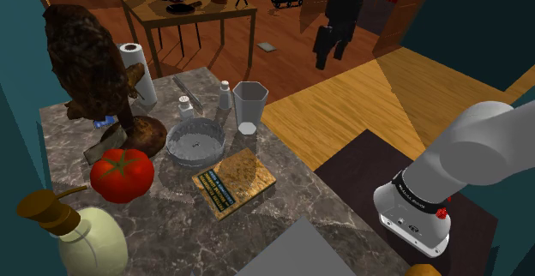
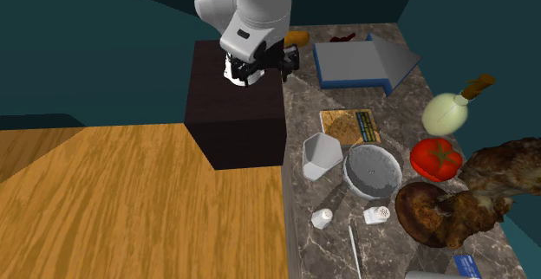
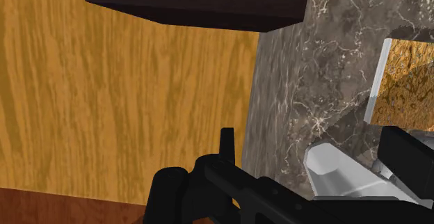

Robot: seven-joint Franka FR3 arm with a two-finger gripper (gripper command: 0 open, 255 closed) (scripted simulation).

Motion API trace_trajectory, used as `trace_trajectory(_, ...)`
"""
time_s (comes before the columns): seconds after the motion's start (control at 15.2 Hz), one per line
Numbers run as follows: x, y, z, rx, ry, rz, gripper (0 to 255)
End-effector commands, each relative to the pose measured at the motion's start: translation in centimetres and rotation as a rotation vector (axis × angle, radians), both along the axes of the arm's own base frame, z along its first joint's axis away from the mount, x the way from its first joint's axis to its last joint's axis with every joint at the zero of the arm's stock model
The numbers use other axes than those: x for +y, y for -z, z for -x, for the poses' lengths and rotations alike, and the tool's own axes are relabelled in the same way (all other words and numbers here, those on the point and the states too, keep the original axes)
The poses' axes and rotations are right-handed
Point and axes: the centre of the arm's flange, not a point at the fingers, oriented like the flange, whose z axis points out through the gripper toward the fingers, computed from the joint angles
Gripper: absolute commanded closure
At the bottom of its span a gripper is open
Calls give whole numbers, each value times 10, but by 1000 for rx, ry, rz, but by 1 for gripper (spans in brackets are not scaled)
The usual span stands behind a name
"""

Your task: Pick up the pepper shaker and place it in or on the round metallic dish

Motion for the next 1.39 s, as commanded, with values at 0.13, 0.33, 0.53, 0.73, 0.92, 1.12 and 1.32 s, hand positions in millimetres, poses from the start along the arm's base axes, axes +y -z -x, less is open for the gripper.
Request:
trace_trajectory(0.13,25,23,-42,-15,6,12,0)
trace_trajectory(0.33,43,41,-72,-25,10,23,0)
trace_trajectory(0.53,61,59,-101,-35,14,33,0)
trace_trajectory(0.73,78,77,-131,-45,18,43,0)
trace_trajectory(0.92,95,95,-161,-55,22,53,0)
trace_trajectory(1.12,112,113,-192,-65,26,63,0)
trace_trajectory(1.32,129,130,-223,-75,30,73,0)
